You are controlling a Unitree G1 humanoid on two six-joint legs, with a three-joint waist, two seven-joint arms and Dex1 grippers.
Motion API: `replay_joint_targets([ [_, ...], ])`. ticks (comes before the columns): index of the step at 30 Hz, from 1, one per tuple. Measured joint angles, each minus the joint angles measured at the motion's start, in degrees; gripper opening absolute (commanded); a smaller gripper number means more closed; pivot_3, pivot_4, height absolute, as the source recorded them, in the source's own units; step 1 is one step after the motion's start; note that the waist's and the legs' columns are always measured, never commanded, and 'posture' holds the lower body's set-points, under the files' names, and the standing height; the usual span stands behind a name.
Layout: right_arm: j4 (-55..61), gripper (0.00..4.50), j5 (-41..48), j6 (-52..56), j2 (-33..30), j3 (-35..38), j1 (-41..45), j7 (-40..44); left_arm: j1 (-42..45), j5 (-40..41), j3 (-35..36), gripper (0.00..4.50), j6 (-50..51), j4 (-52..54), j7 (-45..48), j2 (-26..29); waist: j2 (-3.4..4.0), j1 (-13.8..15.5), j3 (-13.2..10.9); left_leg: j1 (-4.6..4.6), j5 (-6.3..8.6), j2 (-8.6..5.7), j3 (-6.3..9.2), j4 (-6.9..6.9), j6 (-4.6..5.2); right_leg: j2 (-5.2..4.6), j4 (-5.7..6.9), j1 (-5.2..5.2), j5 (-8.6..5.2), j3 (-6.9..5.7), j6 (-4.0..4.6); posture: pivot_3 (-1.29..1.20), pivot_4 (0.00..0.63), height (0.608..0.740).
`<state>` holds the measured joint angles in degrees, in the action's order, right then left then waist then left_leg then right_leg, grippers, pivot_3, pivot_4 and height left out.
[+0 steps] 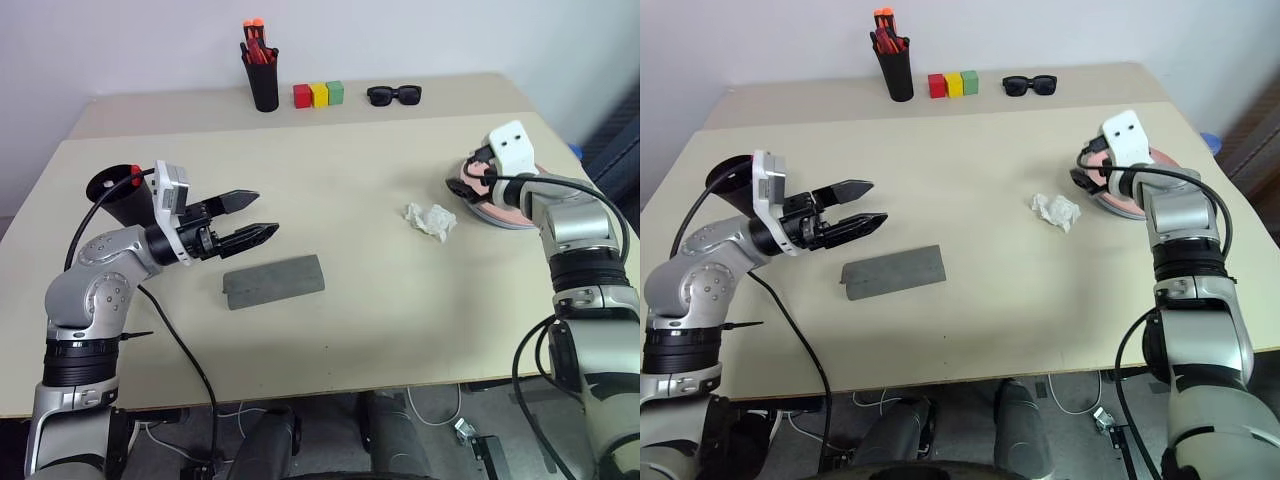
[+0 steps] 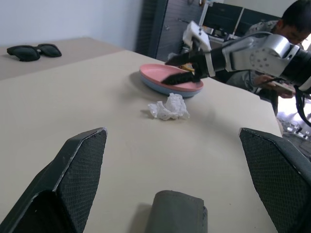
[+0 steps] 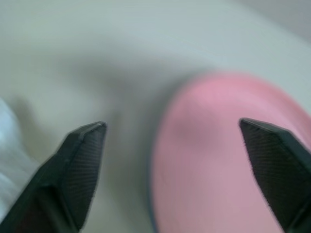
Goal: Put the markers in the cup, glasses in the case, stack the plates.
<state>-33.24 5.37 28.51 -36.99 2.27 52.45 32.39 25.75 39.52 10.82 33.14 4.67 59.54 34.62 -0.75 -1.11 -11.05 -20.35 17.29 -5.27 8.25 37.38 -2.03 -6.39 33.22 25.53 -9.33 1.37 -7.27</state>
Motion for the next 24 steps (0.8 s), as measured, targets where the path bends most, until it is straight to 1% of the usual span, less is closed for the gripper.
replay_joint_targets([
  [3, 6.9, 4.46, 4.5, 4.6, 1.1, 2.7, -0.9, 1.6, 0.5, 0.0, -0.1, 4.50, 0.0, -0.1, 0.0, 0.0, 0.00, 0.1, 0.0, -0.02, 0.00, 0.00, 0.01, 0.01, 0.00, 0.00, -0.02, 0.00, 0.00, 0.00, 0.00, 0.00, 0.150, 0.740],
  [5, 12.4, 4.46, 6.1, 7.7, 1.1, 2.7, -3.8, 3.4, 0.7, 0.0, -0.2, 4.50, 0.0, -0.1, 0.0, 0.0, -0.02, 0.5, 0.0, -0.02, 0.00, 0.00, 0.03, 0.01, 0.00, 0.00, -0.03, -0.01, 0.00, -0.01, 0.00, 0.00, 0.150, 0.740],
  [9, 19.3, 4.46, 7.4, 13.3, 1.1, -0.1, -11.0, 6.6, 0.9, 0.0, -0.3, 4.50, 0.0, -0.1, 0.0, 0.0, -0.01, 0.3, 0.0, -0.03, 0.01, -0.01, 0.00, 0.07, 0.02, -0.03, 0.00, -0.01, 0.03, 0.01, -0.04, 0.00, 0.150, 0.740],
  [13, 21.0, 4.46, 6.4, 15.6, 0.3, -2.7, -14.0, 7.3, 0.9, 0.0, -0.5, 4.50, 0.0, -0.1, 0.0, 0.0, -0.01, 0.1, 0.0, 0.01, 0.01, -0.01, -0.01, 0.07, 0.02, -0.01, 0.05, -0.01, 0.04, 0.01, -0.02, 0.00, 0.150, 0.740],
  [14, 21.0, 4.23, 5.9, 15.7, -0.1, -3.2, -14.5, 7.2, 0.9, 0.0, -0.5, 4.50, 0.0, -0.1, 0.0, 0.0, -0.01, 0.1, 0.0, 0.01, 0.01, -0.01, -0.01, 0.07, 0.02, -0.01, 0.04, -0.01, 0.04, 0.01, -0.02, 0.00, 0.150, 0.740],
  [16, 20.3, 3.57, 4.9, 15.7, -0.1, -3.8, -15.1, 6.5, 0.9, 0.0, -0.5, 4.50, 0.0, 0.0, 0.0, 0.0, -0.01, 0.1, 0.0, 0.00, 0.01, -0.01, -0.03, 0.08, 0.02, -0.01, 0.04, -0.01, 0.04, 0.01, -0.02, 0.00, 0.150, 0.740],
  [18, 19.5, 2.59, 4.8, 15.7, -0.1, -3.8, -15.1, 6.1, 0.9, 0.0, -0.5, 4.50, 0.0, 0.0, -0.1, 0.0, -0.01, 0.1, 0.0, 0.00, 0.01, -0.01, -0.03, 0.07, 0.02, -0.01, 0.04, -0.01, 0.04, 0.02, -0.02, 0.00, 0.150, 0.740],
  [19, 19.4, 2.02, 4.6, 15.6, -0.1, -3.8, -15.1, 6.1, 0.9, 0.0, -0.5, 4.50, 0.0, 0.0, -0.1, 0.0, -0.01, 0.1, 0.0, 0.00, 0.01, -0.01, -0.03, 0.07, 0.02, -0.01, 0.03, -0.01, 0.04, 0.02, -0.02, 0.00, 0.150, 0.740],
  [20, 19.4, 1.56, 4.5, 15.6, -0.1, -3.8, -15.1, 6.1, 0.9, 0.0, -0.5, 4.50, 0.0, 0.0, -0.1, 0.0, -0.01, 0.1, 0.0, 0.00, 0.01, -0.01, -0.03, 0.07, 0.02, -0.01, 0.03, -0.01, 0.04, 0.02, -0.02, 0.00, 0.150, 0.740],
  [21, 19.2, 0.97, 4.1, 15.0, -0.1, -3.9, -15.1, 6.1, 0.9, 0.0, -0.5, 4.50, 0.0, 0.0, -0.1, 0.0, -0.01, 0.2, 0.0, 0.00, 0.01, -0.01, -0.03, 0.07, 0.02, -0.01, 0.03, -0.01, 0.04, 0.02, -0.02, 0.00, 0.150, 0.740],
  [22, 18.9, 0.48, 3.8, 14.6, -0.1, -4.1, -15.1, 6.1, 0.9, 0.0, -0.5, 4.50, 0.0, 0.0, -0.1, 0.0, -0.01, 0.2, 0.0, 0.00, 0.01, -0.01, -0.03, 0.07, 0.02, -0.01, 0.03, -0.01, 0.04, 0.02, -0.02, 0.00, 0.150, 0.740],
  [23, 18.6, 0.10, 3.7, 14.4, -0.1, -4.2, -15.1, 6.1, 0.9, 0.0, -0.5, 4.50, 0.0, 0.0, -0.1, 0.0, -0.01, 0.2, 0.0, 0.00, 0.01, -0.01, -0.03, 0.07, 0.02, -0.01, 0.03, -0.01, 0.04, 0.02, -0.02, 0.00, 0.150, 0.740],
  [24, 18.4, 0.04, 3.7, 14.3, -0.1, -4.2, -15.0, 6.2, 0.9, 0.0, -0.5, 4.50, 0.0, 0.0, -0.1, 0.0, -0.01, 0.2, 0.0, 0.00, 0.01, -0.01, -0.03, 0.07, 0.02, -0.01, 0.03, -0.01, 0.04, 0.02, -0.02, 0.00, 0.150, 0.740],
])
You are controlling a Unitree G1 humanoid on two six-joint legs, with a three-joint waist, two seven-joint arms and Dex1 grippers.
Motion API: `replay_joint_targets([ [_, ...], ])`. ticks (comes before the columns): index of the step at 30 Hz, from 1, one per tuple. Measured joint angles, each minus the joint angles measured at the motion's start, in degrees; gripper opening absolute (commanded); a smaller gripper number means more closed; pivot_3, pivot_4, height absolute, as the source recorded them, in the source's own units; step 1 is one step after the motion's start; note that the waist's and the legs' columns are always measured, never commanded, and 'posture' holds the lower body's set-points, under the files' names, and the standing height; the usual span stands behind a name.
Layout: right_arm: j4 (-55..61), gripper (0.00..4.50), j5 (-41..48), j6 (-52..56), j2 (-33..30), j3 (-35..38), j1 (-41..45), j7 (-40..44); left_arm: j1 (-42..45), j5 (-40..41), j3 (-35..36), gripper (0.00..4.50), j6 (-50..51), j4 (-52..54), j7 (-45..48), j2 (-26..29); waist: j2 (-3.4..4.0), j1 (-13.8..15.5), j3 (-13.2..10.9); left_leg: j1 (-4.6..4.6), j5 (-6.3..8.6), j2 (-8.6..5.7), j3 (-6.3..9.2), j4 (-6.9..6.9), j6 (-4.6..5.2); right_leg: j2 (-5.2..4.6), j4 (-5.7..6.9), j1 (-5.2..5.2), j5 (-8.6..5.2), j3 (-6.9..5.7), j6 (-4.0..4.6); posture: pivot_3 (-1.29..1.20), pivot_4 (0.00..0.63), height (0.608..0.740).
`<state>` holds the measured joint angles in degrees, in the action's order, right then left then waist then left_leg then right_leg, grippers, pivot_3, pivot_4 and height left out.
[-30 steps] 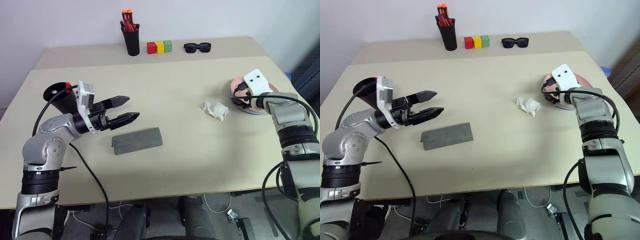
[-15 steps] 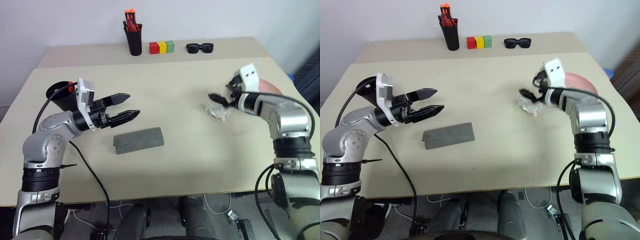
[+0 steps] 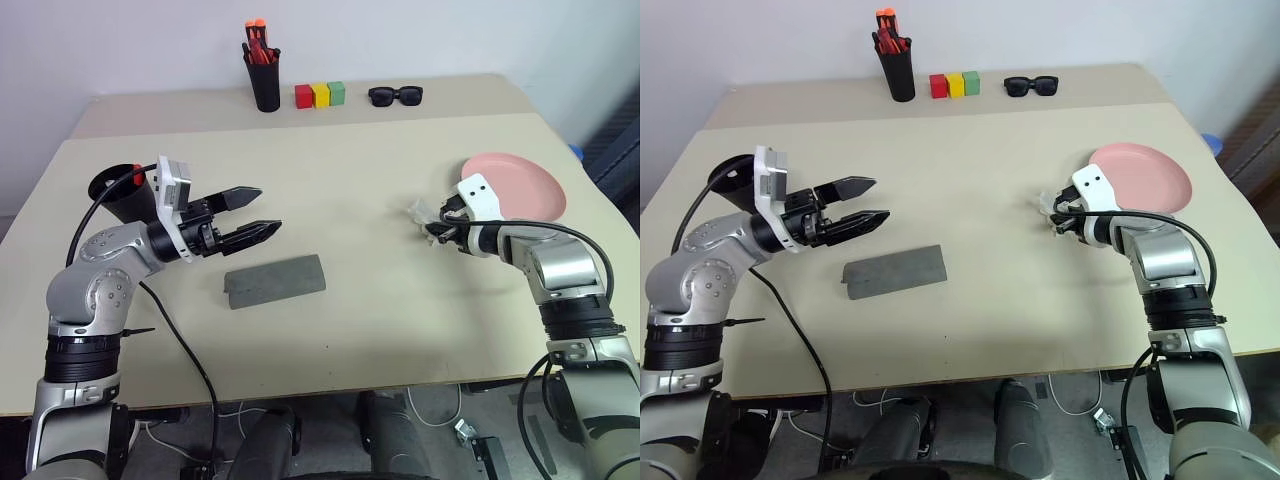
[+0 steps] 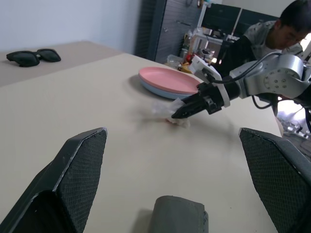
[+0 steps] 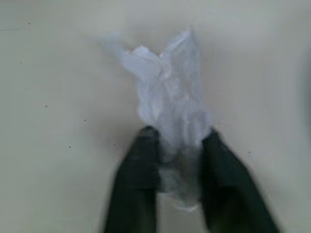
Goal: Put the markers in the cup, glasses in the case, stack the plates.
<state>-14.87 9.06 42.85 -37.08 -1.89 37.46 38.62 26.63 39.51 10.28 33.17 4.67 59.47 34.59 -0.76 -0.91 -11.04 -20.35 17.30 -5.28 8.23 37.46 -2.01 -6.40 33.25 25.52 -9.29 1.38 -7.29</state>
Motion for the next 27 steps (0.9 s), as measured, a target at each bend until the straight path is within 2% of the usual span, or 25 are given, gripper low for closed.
replay_joint_targets([
  [6, -3.1, 0.04, 1.2, -1.6, 0.1, 3.3, 3.8, -1.7, 0.0, 0.0, 0.0, 4.50, 0.1, 0.1, -0.4, 0.0, 0.01, 0.0, 0.0, 0.00, 0.00, 0.00, -0.01, 0.00, 0.00, 0.00, 0.00, 0.01, 0.00, 0.00, 0.01, 0.00, 0.150, 0.740],
  [11, -12.0, 0.04, -1.2, -11.5, -1.3, 8.2, 11.6, -9.1, 0.0, 0.0, 0.0, 4.50, 0.1, 0.3, -0.8, -0.1, 0.00, 0.0, 0.0, 0.00, 0.00, -0.01, -0.01, -0.03, 0.00, 0.00, -0.04, 0.00, 0.01, 0.00, 0.01, 0.00, 0.150, 0.740],
  [15, -22.2, 1.84, -4.0, -16.0, -2.5, 9.0, 13.8, -13.3, 0.0, 0.0, 0.0, 4.50, 0.1, 0.3, -1.0, -0.1, -0.01, 0.1, 0.0, -0.02, 0.00, -0.01, -0.03, -0.01, 0.00, 0.00, -0.07, -0.02, 0.01, 0.01, 0.01, 0.00, 0.150, 0.740],
  [20, -28.6, 4.47, -6.2, -19.6, -2.3, 8.1, 14.2, -15.8, -0.1, 0.0, 0.0, 4.50, 0.1, 0.7, -1.2, -0.3, 0.02, -0.5, 0.0, 0.01, -0.01, 0.00, -0.07, -0.05, -0.01, 0.00, -0.04, 0.02, 0.01, 0.05, 0.01, 0.00, 0.150, 0.740],
  [24, -27.7, 4.47, -4.4, -21.1, -1.2, 10.1, 15.5, -15.6, -1.0, 0.1, 0.2, 4.50, 0.1, 1.2, -1.8, -0.3, 0.02, -0.9, 0.0, 0.00, 0.00, 0.00, -0.07, -0.05, 0.00, 0.01, -0.04, 0.02, 0.01, 0.06, 0.01, 0.00, 0.150, 0.740],
  [27, -19.9, 4.47, 1.5, -20.9, 1.2, 12.0, 15.2, -9.7, -1.9, 0.1, 0.6, 4.50, 0.1, 1.4, -2.1, 0.1, 0.02, -1.5, 0.0, 0.00, 0.00, 0.02, -0.06, -0.06, 0.00, 0.02, -0.05, 0.02, 0.01, 0.06, 0.01, 0.00, 0.150, 0.740],
])
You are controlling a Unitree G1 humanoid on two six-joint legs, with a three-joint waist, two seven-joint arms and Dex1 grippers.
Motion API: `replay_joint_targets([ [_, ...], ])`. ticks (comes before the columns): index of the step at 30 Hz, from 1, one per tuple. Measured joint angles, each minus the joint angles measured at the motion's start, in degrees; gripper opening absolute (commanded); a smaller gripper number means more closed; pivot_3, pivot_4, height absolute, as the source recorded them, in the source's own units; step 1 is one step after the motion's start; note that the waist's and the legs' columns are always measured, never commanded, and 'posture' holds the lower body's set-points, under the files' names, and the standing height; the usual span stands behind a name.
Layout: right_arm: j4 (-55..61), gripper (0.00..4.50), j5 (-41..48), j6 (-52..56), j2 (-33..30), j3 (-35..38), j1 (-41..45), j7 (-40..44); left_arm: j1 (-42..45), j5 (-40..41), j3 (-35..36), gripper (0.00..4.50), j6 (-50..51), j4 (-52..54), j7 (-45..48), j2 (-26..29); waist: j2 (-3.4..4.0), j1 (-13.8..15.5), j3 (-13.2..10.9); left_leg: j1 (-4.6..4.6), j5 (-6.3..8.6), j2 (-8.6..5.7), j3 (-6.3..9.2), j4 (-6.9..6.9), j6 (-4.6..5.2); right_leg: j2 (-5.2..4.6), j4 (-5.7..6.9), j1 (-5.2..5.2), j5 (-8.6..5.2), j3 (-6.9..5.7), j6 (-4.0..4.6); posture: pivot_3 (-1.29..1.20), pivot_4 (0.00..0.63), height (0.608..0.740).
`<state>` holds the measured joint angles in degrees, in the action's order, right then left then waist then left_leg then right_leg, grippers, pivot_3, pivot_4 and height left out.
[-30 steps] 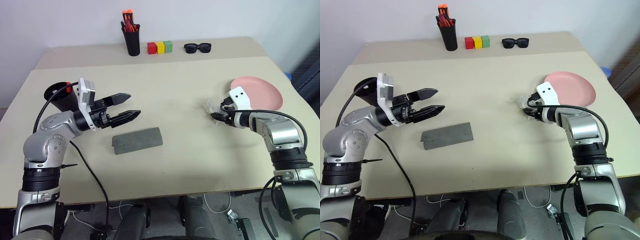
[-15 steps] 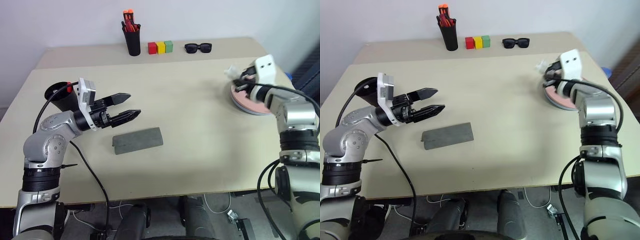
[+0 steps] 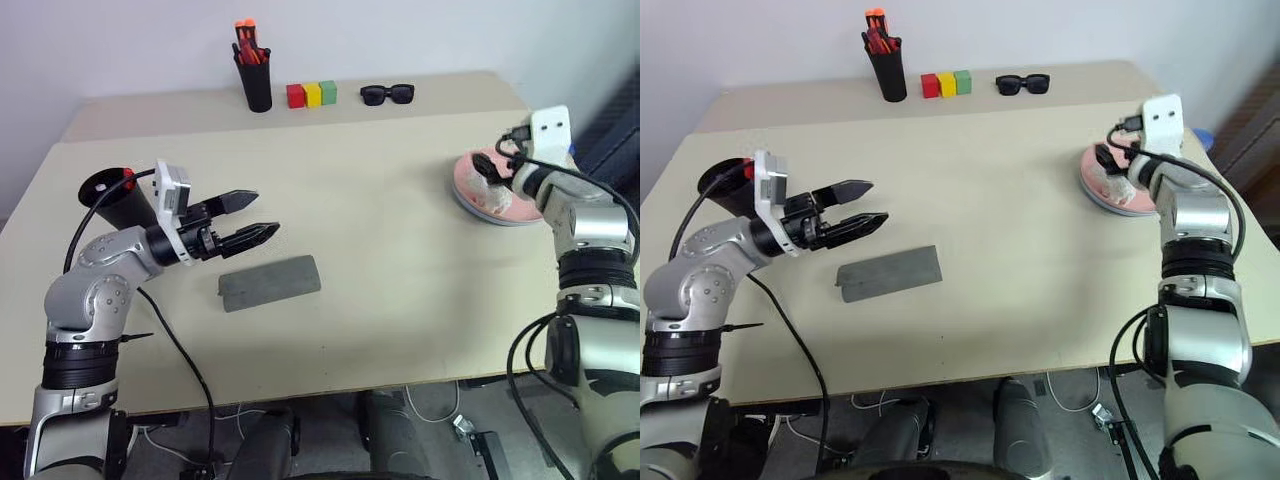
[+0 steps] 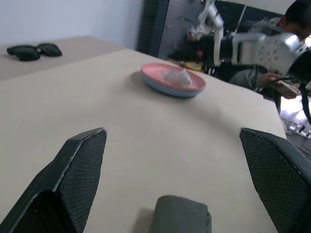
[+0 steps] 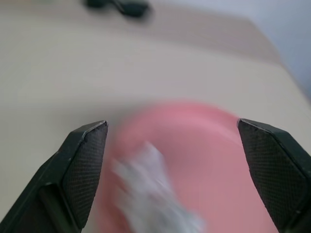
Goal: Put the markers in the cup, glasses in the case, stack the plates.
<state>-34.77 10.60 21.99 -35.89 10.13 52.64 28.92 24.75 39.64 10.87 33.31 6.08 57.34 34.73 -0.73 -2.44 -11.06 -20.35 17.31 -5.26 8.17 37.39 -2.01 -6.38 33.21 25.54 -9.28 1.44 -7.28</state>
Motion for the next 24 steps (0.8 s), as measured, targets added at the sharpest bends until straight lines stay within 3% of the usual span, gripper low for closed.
replay_joint_targets([
  [7, 24.8, 4.47, 13.5, 5.9, 5.0, -3.4, -12.0, 17.8, -5.7, 1.8, 3.4, 4.50, 0.1, 3.9, -0.3, 2.3, 0.00, 0.0, 0.0, 0.00, 0.04, 0.09, 0.04, -0.01, 0.06, 0.01, 0.00, 0.01, 0.00, 0.00, -0.01, 0.00, 0.150, 0.740],
  [12, 35.4, 4.47, 16.2, 7.6, 0.8, -8.1, -20.5, 27.9, -11.9, 3.4, 6.3, 4.50, 0.1, 8.1, -0.3, 4.4, 0.01, 0.7, 0.0, 0.00, 0.07, 0.08, 0.03, 0.05, 0.11, -0.05, 0.03, -0.01, 0.01, 0.00, -0.02, 0.00, 0.150, 0.740],
  [19, 46.1, 4.47, 21.1, 8.8, -4.8, -6.9, -28.2, 34.6, -16.1, 4.0, 7.9, 4.50, -0.8, 6.7, 3.8, 7.9, 0.00, 1.7, 0.0, 0.05, 0.06, 0.08, -0.01, 0.08, 0.10, 0.01, 0.07, -0.04, 0.00, -0.01, -0.01, 0.00, 0.150, 0.740],
  [24, 50.0, 4.47, 21.1, 8.7, -7.7, -6.2, -33.4, 34.1, -15.5, 2.1, 8.3, 4.50, -5.1, 2.2, 4.7, 7.6, -0.02, 1.8, 0.0, 0.06, 0.06, 0.08, -0.02, 0.14, 0.10, 0.00, 0.04, -0.10, 0.00, -0.01, -0.01, 0.00, 0.150, 0.740],
])
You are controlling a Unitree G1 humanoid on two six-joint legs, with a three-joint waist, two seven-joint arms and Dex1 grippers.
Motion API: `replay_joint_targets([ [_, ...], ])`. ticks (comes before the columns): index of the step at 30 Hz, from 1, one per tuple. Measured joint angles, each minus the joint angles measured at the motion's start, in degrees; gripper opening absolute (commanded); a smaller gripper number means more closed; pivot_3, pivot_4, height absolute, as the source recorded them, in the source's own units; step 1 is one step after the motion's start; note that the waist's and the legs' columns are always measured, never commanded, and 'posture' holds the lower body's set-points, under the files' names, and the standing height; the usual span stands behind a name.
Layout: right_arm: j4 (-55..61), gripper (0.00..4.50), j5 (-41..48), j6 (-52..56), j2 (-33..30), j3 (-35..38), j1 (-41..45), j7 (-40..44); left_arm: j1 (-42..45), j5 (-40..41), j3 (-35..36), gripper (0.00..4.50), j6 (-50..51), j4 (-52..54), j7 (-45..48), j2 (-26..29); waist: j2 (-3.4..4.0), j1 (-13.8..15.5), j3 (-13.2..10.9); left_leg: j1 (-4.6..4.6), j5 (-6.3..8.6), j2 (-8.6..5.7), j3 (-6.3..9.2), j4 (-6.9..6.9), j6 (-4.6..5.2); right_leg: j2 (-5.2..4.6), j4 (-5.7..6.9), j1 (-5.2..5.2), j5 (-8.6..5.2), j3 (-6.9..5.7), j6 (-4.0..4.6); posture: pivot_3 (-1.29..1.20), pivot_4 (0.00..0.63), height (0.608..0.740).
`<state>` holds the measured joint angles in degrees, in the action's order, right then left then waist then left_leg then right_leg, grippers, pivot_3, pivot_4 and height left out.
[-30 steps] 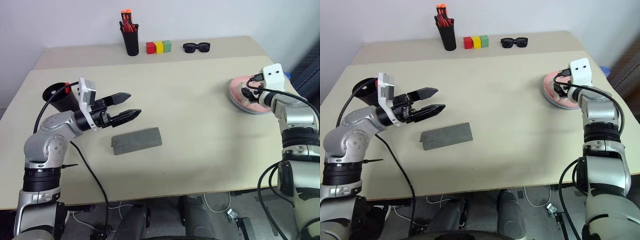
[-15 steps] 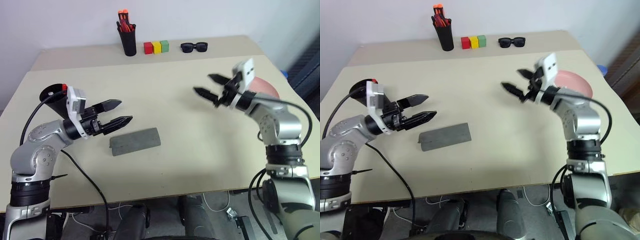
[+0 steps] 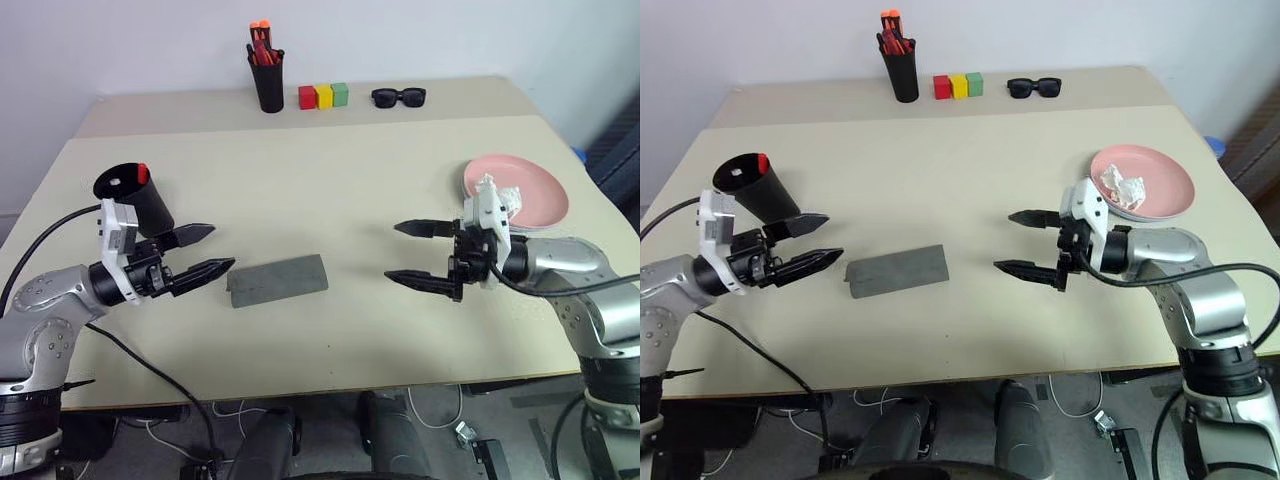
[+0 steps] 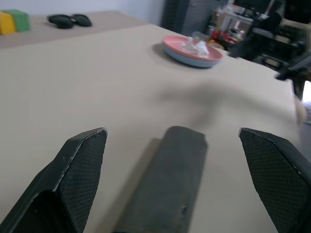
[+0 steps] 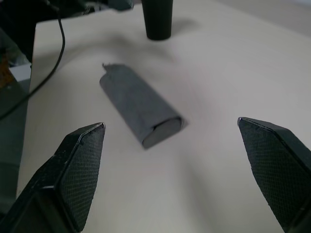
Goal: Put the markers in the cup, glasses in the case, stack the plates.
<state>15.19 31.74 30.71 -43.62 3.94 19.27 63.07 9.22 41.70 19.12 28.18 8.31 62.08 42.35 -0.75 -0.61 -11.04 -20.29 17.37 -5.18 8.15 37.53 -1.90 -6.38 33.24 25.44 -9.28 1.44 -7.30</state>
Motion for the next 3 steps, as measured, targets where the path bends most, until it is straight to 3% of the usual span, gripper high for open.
replay_joint_targets([
  [3, 1.2, 4.47, 0.0, 0.0, -0.2, 0.2, -0.3, -1.0, 0.7, -1.1, -0.6, 4.50, -2.4, -0.6, 0.4, -1.1, 0.00, 0.0, 0.0, 0.00, 0.00, 0.01, 0.00, 0.01, 0.00, 0.00, 0.01, 0.01, 0.00, 0.00, 0.00, 0.00, 0.150, 0.740],
])
